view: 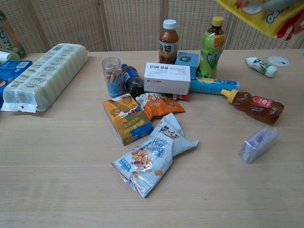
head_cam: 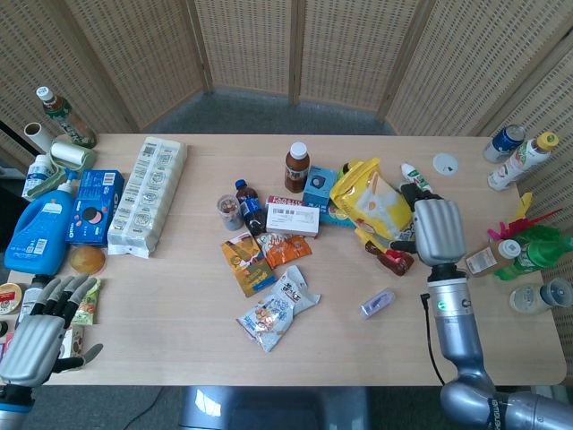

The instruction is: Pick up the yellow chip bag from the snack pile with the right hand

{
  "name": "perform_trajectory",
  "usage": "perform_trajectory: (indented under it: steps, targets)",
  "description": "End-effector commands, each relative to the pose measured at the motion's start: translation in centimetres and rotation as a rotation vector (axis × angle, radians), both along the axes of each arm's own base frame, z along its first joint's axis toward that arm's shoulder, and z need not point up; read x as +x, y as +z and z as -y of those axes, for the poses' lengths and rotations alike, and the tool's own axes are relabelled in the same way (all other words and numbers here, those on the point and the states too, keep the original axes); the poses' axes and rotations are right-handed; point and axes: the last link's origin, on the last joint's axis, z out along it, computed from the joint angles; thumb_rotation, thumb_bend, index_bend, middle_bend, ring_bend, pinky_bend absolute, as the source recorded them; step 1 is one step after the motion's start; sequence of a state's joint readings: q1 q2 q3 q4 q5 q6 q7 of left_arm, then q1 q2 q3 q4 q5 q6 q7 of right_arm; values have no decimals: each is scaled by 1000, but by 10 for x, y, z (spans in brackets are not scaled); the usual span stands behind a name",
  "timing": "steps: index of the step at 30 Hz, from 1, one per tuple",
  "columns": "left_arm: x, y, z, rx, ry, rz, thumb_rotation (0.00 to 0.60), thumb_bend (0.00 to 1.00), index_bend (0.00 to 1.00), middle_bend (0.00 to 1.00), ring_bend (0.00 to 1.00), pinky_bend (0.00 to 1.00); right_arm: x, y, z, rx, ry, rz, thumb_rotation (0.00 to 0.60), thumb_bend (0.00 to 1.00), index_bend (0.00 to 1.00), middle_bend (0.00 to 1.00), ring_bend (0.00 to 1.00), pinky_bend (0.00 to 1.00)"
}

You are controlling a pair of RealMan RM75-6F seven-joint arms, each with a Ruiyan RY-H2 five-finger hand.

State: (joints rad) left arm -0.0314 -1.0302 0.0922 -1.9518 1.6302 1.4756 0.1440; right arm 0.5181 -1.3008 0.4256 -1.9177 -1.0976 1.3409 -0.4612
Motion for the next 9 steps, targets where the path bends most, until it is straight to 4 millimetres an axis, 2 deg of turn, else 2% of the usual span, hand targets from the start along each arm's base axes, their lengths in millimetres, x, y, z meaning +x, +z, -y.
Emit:
perform_trajectory:
  steps: [1, 9]
  targets:
    - [-1, -1, 0, -1, 2, 4, 600, 222, 73, 29, 0, 0, 5, 13, -2, -18, 0, 23, 600, 2, 494, 781, 901, 904]
    - [1, -4, -4, -8, -14, 9, 600, 222, 73, 29, 0, 0, 2, 16, -7, -8, -18, 17, 600, 1, 497, 781, 900, 904]
